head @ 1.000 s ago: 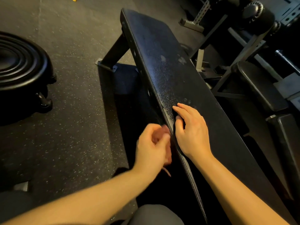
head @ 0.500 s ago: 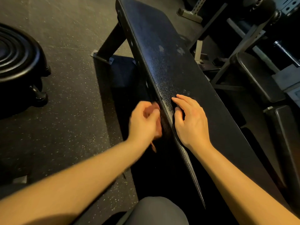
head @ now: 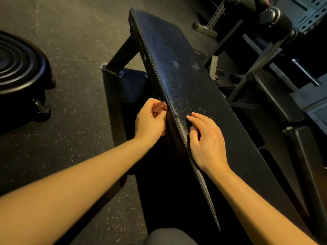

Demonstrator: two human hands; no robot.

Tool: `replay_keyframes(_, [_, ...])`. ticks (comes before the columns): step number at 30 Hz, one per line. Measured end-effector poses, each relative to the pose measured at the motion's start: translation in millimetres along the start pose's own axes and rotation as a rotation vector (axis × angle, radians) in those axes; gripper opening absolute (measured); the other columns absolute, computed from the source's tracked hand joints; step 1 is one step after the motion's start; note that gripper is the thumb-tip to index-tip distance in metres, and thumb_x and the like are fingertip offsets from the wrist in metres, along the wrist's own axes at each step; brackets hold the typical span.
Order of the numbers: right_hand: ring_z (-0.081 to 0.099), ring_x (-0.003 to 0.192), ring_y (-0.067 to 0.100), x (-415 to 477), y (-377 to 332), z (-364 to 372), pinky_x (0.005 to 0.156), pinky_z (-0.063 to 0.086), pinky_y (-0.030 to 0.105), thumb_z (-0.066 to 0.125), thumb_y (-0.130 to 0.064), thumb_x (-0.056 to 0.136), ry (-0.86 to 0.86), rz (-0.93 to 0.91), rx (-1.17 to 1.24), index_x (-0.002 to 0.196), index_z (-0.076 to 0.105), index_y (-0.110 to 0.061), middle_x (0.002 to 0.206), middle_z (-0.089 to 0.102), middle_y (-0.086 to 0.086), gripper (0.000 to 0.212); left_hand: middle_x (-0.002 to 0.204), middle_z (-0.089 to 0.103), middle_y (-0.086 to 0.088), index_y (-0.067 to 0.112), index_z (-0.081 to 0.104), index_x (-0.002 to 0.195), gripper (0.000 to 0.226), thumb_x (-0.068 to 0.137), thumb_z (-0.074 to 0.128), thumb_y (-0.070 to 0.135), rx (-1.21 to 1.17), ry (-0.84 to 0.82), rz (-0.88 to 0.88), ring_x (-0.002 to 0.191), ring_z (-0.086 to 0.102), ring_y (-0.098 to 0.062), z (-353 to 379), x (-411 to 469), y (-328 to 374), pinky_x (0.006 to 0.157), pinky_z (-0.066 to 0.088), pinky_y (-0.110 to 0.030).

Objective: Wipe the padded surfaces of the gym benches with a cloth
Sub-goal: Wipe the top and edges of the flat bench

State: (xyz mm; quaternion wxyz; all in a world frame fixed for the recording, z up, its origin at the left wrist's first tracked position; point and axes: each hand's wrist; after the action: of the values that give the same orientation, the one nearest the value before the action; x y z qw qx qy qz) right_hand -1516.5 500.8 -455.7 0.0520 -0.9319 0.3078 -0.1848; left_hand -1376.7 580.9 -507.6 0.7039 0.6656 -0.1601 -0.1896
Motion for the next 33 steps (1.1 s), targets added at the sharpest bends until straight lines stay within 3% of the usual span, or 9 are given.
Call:
replay_keyframes(4, [0.045,0.134,0.005,0.3,-0.8,0.1,0.110,0.027,0.019,0.052,-0.017,0.100,0.007,-0.003,0.001,0.133,0.066,-0.022,0.142,0.058,-0.011,0.036,0.094,0.073,0.010,0.025,0.060,0.101,0.023,0.096,0.062,0.002,-0.101,-0.172,-0.007,0.068,0.069,-0.014,-3.8,-75.6,-6.2,0.050,0.058,-0.044])
replay_keyframes(8, [0.046,0.134,0.005,-1.4,-1.2,0.0,0.111,0.031,0.023,0.052,-0.016,0.100,0.007,-0.005,0.004,0.133,0.066,-0.021,0.142,0.058,-0.010,0.036,0.093,0.071,0.015,0.032,0.063,0.099,0.029,0.094,0.066,0.003,-0.018,-0.293,0.098,0.074,0.068,-0.002,-11.0,-103.2,-7.4,0.065,0.055,-0.026])
replay_keyframes(14, [0.045,0.135,0.006,-0.1,0.7,1.0,0.110,0.028,0.021,0.050,-0.018,0.101,-0.001,-0.003,0.000,0.134,0.065,-0.022,0.143,0.057,-0.010,0.036,0.087,0.070,0.009,0.022,0.063,0.100,0.016,0.095,0.063,0.007,0.015,-0.011,0.028,0.066,0.066,-0.016,-1.9,0.6,0.5,0.049,0.054,-0.030])
replay_keyframes(17, [0.047,0.134,0.007,0.7,0.7,1.6,0.110,0.029,0.022,0.050,-0.018,0.100,0.017,-0.009,0.008,0.133,0.066,-0.022,0.142,0.058,-0.010,0.036,0.093,0.073,0.008,0.030,0.060,0.100,0.021,0.092,0.062,0.010,-0.114,-0.149,0.065,0.065,0.065,-0.014,-0.2,-56.8,-10.5,0.057,0.051,-0.038])
replay_keyframes(21, [0.048,0.134,0.008,0.7,0.9,1.4,0.113,0.036,0.030,0.049,-0.019,0.101,0.013,-0.015,0.010,0.132,0.066,-0.021,0.141,0.059,-0.009,0.036,0.090,0.068,0.011,0.027,0.062,0.103,0.027,0.094,0.063,0.001,-0.017,-0.384,0.147,0.075,0.068,-0.007,-8.5,-136.8,-18.7,0.066,0.050,-0.021])
replay_keyframes(25, [0.048,0.134,0.009,-0.1,0.9,0.8,0.113,0.035,0.030,0.049,-0.018,0.100,0.019,-0.015,0.022,0.132,0.067,-0.021,0.141,0.059,-0.008,0.036,0.090,0.071,0.007,0.028,0.059,0.096,0.027,0.093,0.061,0.001,-0.050,-0.129,0.052,0.061,0.065,-0.011,1.2,-57.8,-8.6,0.052,0.051,-0.032])
replay_keyframes(27, [0.048,0.134,0.008,-0.1,1.1,0.5,0.112,0.034,0.028,0.049,-0.018,0.101,0.017,-0.015,0.021,0.133,0.066,-0.021,0.141,0.059,-0.008,0.036,0.098,0.073,0.009,0.028,0.060,0.098,0.023,0.095,0.063,0.006,-0.026,-0.042,0.015,0.078,0.070,-0.010,1.4,-32.0,-3.8,0.065,0.056,-0.035])
replay_keyframes(30, [0.049,0.133,0.009,0.1,0.6,0.5,0.112,0.036,0.029,0.049,-0.018,0.100,0.032,-0.020,0.019,0.132,0.067,-0.020,0.141,0.060,-0.007,0.036,0.094,0.073,0.007,0.028,0.059,0.102,0.020,0.095,0.063,0.010,-0.021,-0.193,0.068,0.072,0.070,-0.018,-5.1,-86.5,-6.6,0.059,0.060,-0.046])
replay_keyframes(33, [0.049,0.134,0.009,-0.9,0.3,1.5,0.112,0.034,0.029,0.050,-0.017,0.101,0.026,-0.016,0.009,0.132,0.067,-0.020,0.141,0.060,-0.007,0.036,0.088,0.070,0.011,0.025,0.063,0.102,0.021,0.095,0.066,0.005,0.051,-0.416,0.088,0.078,0.070,-0.009,-15.8,-137.4,-11.3,0.067,0.058,-0.025])
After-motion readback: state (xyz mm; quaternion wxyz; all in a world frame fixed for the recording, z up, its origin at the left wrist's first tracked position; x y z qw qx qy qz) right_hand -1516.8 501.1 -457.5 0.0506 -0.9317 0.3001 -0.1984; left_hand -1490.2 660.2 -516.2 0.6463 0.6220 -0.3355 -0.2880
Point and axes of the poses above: each hand's wrist, its own x-axis towards the middle knuckle, its own z-axis out of the palm, y = z × x
